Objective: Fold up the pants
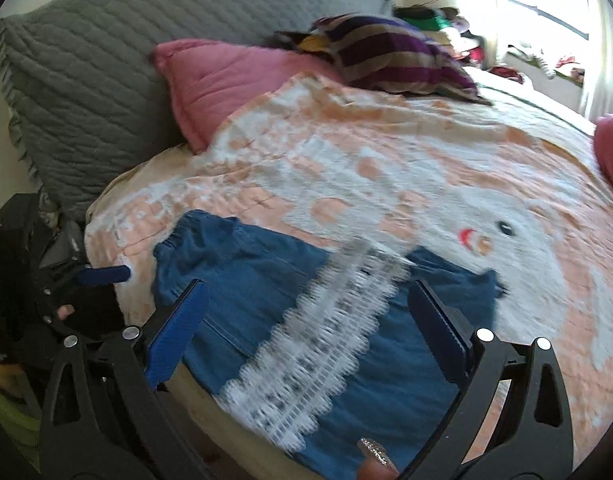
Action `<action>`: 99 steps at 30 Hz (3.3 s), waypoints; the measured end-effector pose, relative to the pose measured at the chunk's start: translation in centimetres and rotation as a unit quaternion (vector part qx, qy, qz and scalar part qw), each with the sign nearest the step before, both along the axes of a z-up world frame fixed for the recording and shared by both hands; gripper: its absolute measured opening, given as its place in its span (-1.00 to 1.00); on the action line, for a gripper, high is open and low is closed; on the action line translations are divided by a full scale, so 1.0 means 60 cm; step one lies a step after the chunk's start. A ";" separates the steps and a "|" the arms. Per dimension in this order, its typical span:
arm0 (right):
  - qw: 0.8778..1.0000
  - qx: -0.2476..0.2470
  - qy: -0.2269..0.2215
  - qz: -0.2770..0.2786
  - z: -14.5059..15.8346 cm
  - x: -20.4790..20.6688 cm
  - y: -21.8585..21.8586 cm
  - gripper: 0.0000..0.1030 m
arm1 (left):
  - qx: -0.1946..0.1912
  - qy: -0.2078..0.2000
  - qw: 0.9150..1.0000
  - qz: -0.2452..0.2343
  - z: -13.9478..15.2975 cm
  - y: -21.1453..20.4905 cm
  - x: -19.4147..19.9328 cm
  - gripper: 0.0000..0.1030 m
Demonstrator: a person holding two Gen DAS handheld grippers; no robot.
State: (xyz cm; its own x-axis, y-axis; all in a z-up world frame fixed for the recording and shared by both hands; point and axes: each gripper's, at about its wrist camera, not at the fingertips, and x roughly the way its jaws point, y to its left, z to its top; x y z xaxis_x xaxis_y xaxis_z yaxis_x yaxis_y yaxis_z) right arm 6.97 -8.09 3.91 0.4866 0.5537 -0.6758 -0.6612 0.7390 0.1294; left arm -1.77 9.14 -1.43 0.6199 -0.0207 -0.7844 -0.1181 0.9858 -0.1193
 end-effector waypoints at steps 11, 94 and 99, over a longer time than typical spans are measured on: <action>0.996 -0.030 0.037 0.072 -0.024 0.047 0.134 0.82 | -0.097 -0.003 0.994 0.049 -0.044 0.062 0.018 0.81; 0.996 0.057 0.006 -0.064 -0.024 0.005 -0.237 0.59 | -0.048 -0.036 0.989 -0.137 0.055 -0.157 0.054 0.91; 0.999 0.038 -0.021 -0.028 -0.017 -0.048 -0.225 0.62 | -0.047 -0.028 0.990 -0.130 0.049 -0.143 0.067 0.91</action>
